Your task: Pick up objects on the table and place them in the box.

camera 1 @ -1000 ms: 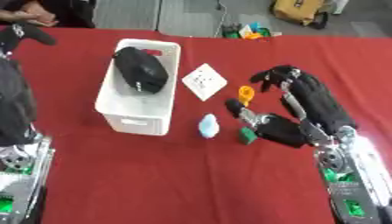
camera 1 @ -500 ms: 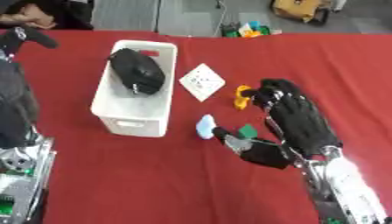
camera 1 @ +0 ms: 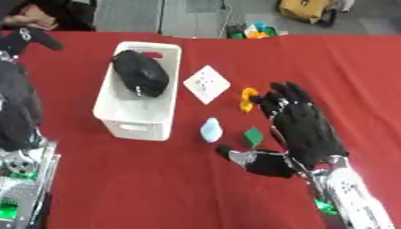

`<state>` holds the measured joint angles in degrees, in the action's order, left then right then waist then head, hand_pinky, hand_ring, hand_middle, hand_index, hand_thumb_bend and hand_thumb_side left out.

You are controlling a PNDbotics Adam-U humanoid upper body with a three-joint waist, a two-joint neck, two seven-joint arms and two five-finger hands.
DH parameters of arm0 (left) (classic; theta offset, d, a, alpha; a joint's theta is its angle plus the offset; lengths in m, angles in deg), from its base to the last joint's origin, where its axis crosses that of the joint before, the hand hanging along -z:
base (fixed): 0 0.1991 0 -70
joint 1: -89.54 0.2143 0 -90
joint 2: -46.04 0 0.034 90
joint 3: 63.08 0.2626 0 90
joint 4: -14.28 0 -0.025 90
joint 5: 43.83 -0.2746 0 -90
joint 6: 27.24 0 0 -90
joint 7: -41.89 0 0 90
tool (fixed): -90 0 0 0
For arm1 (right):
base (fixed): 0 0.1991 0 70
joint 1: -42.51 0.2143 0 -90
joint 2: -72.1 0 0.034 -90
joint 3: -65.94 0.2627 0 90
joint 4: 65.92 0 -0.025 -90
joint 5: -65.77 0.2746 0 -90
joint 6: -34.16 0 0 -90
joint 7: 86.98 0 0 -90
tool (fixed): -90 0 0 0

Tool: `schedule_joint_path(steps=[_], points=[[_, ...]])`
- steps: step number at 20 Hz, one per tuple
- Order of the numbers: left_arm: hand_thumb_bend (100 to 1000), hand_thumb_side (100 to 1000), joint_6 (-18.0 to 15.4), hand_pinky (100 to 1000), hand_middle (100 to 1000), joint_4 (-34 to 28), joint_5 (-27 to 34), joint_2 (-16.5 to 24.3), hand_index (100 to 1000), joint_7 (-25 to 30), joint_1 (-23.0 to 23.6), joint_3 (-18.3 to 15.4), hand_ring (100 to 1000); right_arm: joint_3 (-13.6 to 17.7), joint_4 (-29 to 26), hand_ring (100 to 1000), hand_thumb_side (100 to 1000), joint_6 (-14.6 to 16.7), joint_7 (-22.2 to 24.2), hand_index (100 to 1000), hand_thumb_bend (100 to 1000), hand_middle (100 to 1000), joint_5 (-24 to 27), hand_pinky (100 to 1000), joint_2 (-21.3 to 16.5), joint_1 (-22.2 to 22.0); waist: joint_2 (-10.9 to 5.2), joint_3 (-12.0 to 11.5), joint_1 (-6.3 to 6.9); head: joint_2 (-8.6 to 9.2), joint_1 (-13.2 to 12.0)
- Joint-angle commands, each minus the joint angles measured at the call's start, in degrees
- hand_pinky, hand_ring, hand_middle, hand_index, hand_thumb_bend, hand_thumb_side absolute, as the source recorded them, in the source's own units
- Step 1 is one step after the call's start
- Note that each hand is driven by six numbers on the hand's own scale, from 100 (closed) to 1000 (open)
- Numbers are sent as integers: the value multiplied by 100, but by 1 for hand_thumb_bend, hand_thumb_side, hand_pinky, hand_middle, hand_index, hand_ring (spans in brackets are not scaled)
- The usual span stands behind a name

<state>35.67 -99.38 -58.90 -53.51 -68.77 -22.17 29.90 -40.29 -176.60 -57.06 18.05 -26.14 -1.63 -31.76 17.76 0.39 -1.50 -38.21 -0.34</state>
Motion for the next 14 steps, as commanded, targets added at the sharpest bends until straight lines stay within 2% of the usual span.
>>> schedule_joint_path(steps=[1, 6, 14], points=[[106, 1000, 19, 416, 785, -94, -9, 2, 916, 5, -50, 12, 804, 79, -106, 916, 1000, -61, 4, 860, 676, 626, -58, 952, 18, 24, -92, 6, 22, 54, -10], [106, 1000, 23, 412, 785, -94, -13, -9, 917, 22, -41, 27, 803, 229, 34, 907, 1000, -276, -111, 842, 648, 615, -150, 941, 38, 18, -67, 15, 47, 88, 4], [105, 1000, 32, 407, 786, -94, -25, -21, 917, 37, -45, 39, 809, 270, 277, 878, 1000, -383, -136, 804, 625, 579, -159, 909, 69, 33, -30, 7, 72, 94, 11]])
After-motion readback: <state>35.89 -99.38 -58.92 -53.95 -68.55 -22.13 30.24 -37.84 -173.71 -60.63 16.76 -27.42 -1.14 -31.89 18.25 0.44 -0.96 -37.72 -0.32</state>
